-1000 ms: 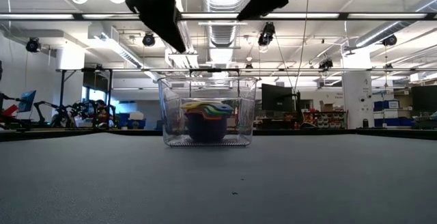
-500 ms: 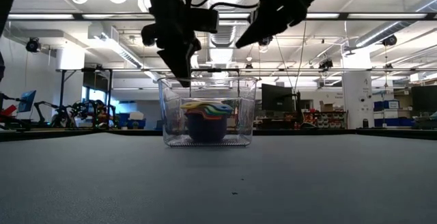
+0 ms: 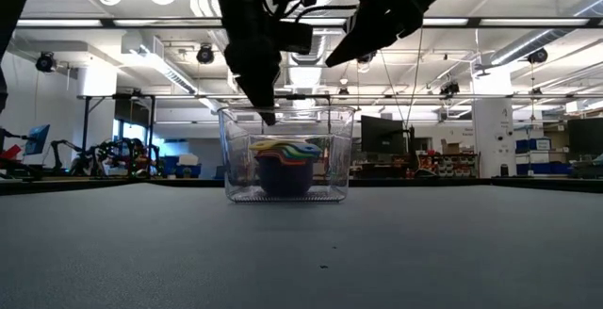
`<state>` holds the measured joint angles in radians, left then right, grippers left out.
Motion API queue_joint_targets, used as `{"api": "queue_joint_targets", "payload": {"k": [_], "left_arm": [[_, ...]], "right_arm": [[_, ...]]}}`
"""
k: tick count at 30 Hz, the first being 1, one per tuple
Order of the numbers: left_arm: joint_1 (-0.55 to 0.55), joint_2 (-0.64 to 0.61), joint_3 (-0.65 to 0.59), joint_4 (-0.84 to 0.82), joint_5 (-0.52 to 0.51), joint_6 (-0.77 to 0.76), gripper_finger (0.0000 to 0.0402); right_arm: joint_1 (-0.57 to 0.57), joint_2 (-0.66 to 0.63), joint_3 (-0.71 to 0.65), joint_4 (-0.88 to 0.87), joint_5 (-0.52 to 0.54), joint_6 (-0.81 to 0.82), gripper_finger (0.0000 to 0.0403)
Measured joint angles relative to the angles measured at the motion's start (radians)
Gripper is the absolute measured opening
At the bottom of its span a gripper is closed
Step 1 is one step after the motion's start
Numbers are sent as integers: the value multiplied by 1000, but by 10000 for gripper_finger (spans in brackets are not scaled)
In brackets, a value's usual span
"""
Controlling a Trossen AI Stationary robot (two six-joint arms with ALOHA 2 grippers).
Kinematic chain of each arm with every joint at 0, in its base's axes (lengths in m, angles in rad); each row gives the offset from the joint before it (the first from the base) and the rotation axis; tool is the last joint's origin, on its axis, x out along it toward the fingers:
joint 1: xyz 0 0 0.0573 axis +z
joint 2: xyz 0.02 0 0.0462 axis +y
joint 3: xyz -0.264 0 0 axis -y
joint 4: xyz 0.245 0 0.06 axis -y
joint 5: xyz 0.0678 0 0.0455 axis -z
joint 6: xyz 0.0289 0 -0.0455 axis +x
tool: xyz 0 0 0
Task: Nest measuring cups in basket
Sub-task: Put the stack of measuring cups into the transparent bin
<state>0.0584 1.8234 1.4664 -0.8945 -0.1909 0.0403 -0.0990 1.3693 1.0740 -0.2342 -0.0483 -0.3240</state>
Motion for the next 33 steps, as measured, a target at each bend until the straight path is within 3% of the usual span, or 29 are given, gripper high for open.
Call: {"api": "queue_joint_targets", "payload": {"k": [8,33], "left_arm": [[10,69,79,-105,0,-29,0],[11,72,51,-101,-9,-50,0]], "right_arm": [[0,0,-1,-1,0,-12,8],[0,1,-4,8,-4,-20,9]]}}
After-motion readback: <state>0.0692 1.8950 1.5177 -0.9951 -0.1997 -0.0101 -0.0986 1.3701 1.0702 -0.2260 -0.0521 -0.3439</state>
